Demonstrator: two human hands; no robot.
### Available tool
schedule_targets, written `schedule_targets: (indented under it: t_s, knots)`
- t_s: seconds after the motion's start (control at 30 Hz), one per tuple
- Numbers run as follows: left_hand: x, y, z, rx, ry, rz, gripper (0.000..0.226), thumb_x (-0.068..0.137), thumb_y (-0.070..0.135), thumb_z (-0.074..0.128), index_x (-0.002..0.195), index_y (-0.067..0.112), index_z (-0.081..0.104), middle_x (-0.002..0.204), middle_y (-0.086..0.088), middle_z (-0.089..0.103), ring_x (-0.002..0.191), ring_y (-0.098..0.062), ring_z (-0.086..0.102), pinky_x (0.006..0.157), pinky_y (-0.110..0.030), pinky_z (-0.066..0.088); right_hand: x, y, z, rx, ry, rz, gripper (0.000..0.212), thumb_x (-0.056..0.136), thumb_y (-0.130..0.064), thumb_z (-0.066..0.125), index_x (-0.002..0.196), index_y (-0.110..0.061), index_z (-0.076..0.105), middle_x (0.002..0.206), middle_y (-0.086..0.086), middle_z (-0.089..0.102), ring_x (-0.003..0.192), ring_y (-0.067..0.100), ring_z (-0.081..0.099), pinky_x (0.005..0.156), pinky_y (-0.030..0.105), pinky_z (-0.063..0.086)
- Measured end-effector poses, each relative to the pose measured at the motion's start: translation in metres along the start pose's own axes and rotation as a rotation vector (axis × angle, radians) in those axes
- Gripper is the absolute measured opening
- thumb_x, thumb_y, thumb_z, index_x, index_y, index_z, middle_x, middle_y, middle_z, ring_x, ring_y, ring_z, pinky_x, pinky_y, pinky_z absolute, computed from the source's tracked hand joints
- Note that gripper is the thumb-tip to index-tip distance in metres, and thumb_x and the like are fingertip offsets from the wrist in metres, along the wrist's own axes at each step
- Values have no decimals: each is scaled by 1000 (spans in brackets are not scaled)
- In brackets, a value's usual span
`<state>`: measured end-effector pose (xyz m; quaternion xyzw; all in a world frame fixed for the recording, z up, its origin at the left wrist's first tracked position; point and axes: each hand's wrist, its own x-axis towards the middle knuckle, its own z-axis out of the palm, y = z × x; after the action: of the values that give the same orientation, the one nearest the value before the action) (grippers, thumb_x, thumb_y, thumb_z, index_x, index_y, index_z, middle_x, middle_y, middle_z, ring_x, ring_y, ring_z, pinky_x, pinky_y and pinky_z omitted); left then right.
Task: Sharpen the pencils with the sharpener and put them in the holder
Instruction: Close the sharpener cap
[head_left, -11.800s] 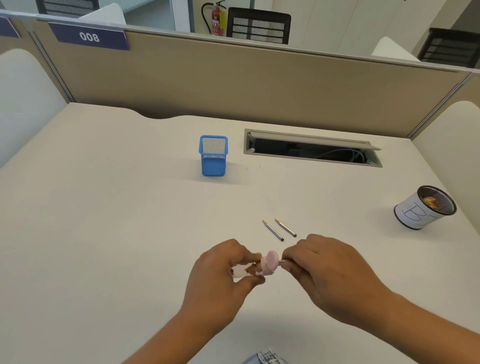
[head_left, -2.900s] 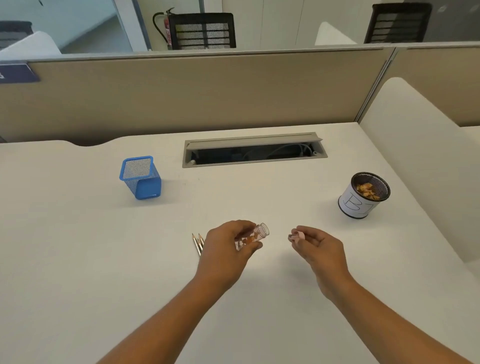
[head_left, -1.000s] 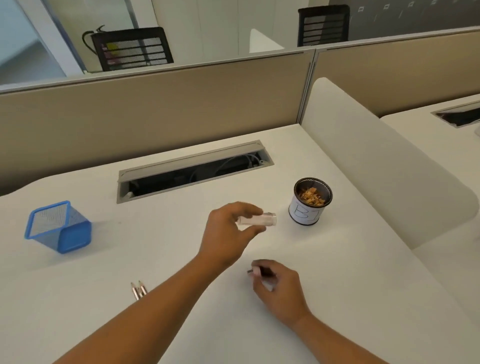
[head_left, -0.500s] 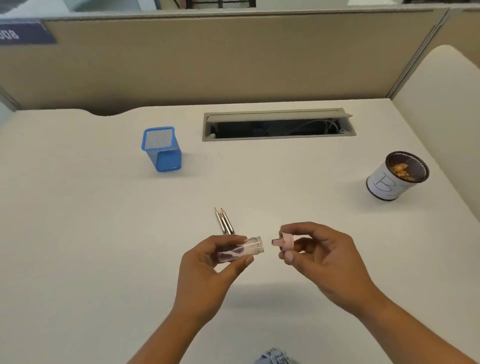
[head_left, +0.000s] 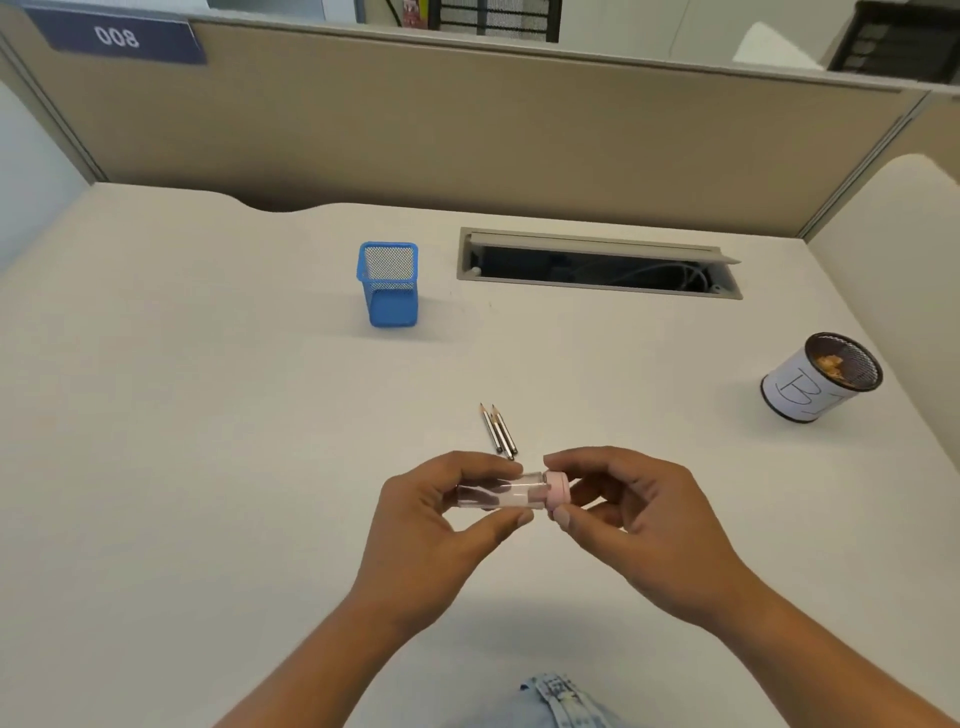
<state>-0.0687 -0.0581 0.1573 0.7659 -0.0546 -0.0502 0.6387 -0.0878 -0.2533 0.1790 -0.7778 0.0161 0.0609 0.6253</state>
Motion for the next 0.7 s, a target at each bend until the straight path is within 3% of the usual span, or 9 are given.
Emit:
schedule_targets:
  t_s: [0.33,0.53,0.7]
  knots:
    - [-4,3,-34,110,-94,73,30,71,16,85,97,28,75,92,15,75,90,-9,71,83,-26,56,-4,-9,22,-23,-32,-104,34,75,7,78,100,-17,76,100,0,74,86,22,74,69,20,56]
    - [-4,5,-42,164,-106,180,26,70,20,87,92,28,76,86,14,73,85,-12,70,76,-24,56,-5,-9,28,-5,-26,-106,30,76,1,80,101,-17,78,96,0,75,85,23,74,71,22,56]
    - [-4,1,-46,112,-124,170,26,67,21,87,90,26,77,86,12,75,83,-14,70,74,-22,55,-6,-9,29,-72,-41,-195,28,74,0,81,98,-15,79,94,-2,74,85,21,73,74,23,57]
